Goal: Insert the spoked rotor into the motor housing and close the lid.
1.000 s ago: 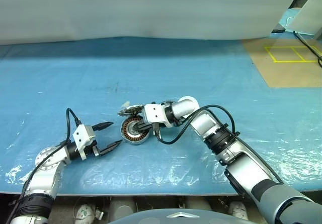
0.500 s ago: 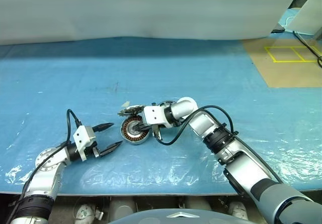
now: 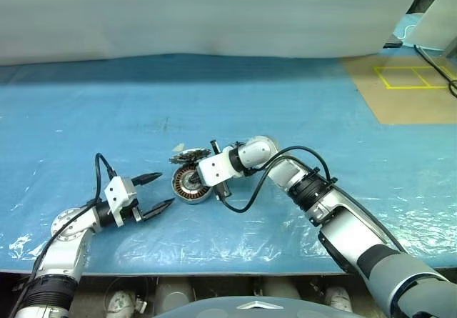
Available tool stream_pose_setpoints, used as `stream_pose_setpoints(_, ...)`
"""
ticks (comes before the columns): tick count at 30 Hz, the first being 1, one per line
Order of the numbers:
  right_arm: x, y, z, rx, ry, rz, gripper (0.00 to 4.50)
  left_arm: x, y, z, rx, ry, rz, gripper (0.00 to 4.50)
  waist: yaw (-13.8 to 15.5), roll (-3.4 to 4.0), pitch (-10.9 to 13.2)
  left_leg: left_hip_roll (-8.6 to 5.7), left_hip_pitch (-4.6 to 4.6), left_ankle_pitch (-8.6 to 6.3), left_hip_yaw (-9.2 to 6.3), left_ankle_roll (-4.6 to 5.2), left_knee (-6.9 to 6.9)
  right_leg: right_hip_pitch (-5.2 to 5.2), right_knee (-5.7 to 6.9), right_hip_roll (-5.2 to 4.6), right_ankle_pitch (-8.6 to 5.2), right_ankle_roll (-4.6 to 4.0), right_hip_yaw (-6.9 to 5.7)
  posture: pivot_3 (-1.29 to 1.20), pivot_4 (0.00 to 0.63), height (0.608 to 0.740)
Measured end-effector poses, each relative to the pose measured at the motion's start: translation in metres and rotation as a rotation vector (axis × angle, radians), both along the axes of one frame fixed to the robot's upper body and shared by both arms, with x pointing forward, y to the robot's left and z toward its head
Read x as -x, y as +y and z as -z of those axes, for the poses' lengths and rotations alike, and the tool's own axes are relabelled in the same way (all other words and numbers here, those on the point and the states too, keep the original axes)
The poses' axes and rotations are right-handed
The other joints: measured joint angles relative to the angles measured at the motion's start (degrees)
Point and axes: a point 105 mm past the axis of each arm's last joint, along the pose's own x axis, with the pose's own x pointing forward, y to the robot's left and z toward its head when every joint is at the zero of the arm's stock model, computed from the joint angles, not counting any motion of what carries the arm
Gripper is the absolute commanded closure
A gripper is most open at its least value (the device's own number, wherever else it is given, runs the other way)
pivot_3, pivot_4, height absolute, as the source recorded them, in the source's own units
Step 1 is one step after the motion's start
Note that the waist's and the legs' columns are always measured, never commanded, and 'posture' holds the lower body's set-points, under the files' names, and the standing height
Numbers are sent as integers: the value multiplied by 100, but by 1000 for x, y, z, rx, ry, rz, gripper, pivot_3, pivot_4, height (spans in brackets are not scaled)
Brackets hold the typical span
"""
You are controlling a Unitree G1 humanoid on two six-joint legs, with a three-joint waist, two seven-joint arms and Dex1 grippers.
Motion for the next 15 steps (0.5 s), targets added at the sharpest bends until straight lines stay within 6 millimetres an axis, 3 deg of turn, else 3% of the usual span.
stream_pose_setpoints(15, 0, -1, -1, 42, -116, -48, 4483, -2, -3, -2, 0, -7, 9, 519, 25, -2, -2, -3, 7, -1, 0, 1, 9, 13, -2, -5, -1, 0, 0, 0, 150, 740)
